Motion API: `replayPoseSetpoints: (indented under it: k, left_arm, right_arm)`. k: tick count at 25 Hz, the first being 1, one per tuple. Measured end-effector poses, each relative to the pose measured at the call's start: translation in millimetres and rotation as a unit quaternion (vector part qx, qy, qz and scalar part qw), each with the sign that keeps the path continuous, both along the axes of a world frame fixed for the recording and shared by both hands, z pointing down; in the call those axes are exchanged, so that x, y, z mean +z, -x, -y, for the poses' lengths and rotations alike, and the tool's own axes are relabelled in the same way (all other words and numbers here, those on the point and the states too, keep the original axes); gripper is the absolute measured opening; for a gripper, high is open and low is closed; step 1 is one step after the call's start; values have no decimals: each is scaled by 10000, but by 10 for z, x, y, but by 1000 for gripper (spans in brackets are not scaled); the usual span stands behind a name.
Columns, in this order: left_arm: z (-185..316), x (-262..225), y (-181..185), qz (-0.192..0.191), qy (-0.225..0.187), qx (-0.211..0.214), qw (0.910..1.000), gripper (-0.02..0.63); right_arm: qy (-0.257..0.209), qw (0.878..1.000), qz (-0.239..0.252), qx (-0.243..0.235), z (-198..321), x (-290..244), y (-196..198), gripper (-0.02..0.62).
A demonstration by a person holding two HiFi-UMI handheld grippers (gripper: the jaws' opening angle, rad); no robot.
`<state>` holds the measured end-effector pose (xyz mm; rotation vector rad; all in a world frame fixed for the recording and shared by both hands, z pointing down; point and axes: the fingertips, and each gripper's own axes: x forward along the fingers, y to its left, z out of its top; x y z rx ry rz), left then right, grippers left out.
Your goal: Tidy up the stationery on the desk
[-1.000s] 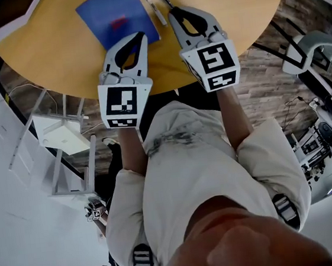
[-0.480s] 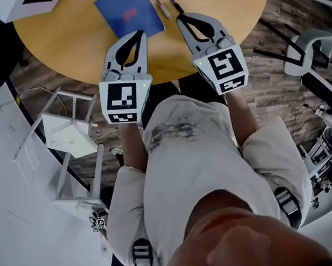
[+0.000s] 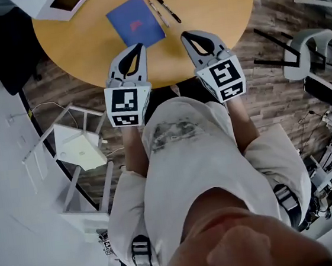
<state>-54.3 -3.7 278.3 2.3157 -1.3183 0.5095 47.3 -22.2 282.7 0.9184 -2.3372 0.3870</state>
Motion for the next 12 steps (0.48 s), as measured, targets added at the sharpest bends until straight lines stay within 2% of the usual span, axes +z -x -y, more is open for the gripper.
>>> replayPoseSetpoints:
  k: [7, 12]
  left_arm:
    - [-167, -247, 44, -19, -189, 133, 9997, 8]
    - [-247, -216, 93, -14, -147, 184, 9997, 8]
  right_arm:
    - [-181, 9998, 1, 76, -207, -269, 68, 69]
    - [-193, 9998, -3, 92, -265, -263, 130, 69]
